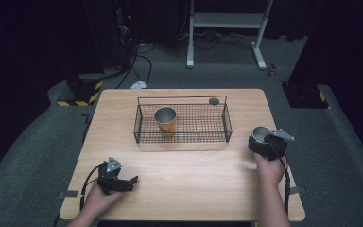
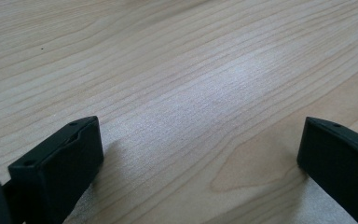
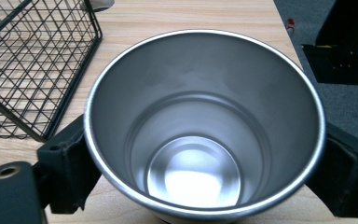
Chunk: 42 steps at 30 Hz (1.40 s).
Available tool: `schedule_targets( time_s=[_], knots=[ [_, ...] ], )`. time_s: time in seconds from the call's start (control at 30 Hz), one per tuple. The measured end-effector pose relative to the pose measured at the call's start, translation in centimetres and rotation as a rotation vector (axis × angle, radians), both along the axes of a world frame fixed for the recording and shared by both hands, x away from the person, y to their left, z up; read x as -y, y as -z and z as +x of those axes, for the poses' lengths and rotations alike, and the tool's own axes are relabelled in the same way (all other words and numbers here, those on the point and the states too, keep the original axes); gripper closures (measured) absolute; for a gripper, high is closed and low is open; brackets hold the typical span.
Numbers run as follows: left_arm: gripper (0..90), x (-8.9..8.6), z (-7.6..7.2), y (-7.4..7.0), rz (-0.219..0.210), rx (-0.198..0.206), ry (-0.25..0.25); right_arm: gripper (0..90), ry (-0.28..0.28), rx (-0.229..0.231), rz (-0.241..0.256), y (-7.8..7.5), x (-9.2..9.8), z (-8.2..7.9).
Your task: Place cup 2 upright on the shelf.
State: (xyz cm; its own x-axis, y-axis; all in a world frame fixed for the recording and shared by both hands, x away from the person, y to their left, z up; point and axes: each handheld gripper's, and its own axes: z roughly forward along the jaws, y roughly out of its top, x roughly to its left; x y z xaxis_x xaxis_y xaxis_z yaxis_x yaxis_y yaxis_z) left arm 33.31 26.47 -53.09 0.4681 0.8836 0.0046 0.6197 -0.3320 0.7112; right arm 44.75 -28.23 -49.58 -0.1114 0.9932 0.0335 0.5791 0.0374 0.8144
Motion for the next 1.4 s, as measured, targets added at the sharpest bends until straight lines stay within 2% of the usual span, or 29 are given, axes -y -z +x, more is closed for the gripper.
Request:
schedule_targets(
  time_s=[0.23, 0.57, 0.8, 1.4],
  knots=[
    [0.5, 0.0, 0.0, 0.0, 0.000, 0.000, 0.000, 13.2, -0.010, 0.008, -0.020, 0.2, -0.2, 0.1],
    [0.5, 0.0, 0.0, 0.0, 0.000, 0.000, 0.000, 18.4, -0.018, 0.041, -0.022, 0.4, 0.0, -0.6],
    [0.4, 0.0, 0.0, 0.0, 0.000, 0.000, 0.000, 18.4, -0.040, 0.034, -0.034, 0.2, -0.5, -1.0],
    [0.4, 0.0, 0.0, 0.0, 0.005, 0.000, 0.003, 18.4, -0.078, 0.079, -0.035, -0.6, -2.1, -3.4]
  ],
)
